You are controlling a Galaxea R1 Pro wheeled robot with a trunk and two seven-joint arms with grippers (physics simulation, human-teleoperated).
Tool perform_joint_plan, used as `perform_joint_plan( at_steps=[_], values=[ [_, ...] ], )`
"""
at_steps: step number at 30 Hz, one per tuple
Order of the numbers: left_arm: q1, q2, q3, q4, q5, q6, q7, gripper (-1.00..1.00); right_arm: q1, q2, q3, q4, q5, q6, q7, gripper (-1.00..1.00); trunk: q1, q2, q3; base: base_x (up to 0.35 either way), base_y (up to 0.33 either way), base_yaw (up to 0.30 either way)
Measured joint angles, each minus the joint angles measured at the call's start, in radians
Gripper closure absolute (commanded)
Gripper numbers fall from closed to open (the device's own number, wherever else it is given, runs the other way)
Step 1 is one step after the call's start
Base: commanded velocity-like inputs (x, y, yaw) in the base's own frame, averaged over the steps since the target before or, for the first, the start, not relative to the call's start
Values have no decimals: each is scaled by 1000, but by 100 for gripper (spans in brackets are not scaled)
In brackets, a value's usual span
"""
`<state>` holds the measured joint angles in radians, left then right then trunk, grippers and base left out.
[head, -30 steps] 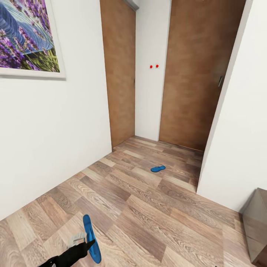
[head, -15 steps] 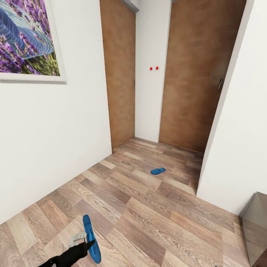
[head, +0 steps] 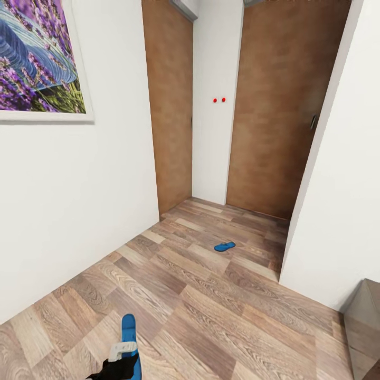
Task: In the bedroom, move the book from the bed onto either nightstand, and place the two sandals side by side next to the bed.
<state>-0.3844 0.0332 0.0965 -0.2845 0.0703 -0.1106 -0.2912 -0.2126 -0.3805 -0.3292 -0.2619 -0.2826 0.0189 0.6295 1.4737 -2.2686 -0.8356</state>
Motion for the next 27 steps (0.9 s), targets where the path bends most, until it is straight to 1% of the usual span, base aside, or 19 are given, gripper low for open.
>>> perform_joint_plan(
  at_steps=[7,15,23,27],
  values=[
    [0,-1,0,1,-3,-3,3,100,0,0,-2,-1,10,-1,-3,-100,-27,49,22,0,0,0],
    [0,-5,-1,2,3,-3,2,100,0,0,-4,0,9,-1,-1,-100,-27,49,22,0,0,0],
    [0,-23,2,3,6,-3,3,100,0,0,-4,0,9,0,1,-100,-27,49,22,0,0,4],
    [0,-25,3,3,6,-3,3,100,0,-1,-4,0,9,0,3,-100,-27,49,22,0,0,163]
  ],
)
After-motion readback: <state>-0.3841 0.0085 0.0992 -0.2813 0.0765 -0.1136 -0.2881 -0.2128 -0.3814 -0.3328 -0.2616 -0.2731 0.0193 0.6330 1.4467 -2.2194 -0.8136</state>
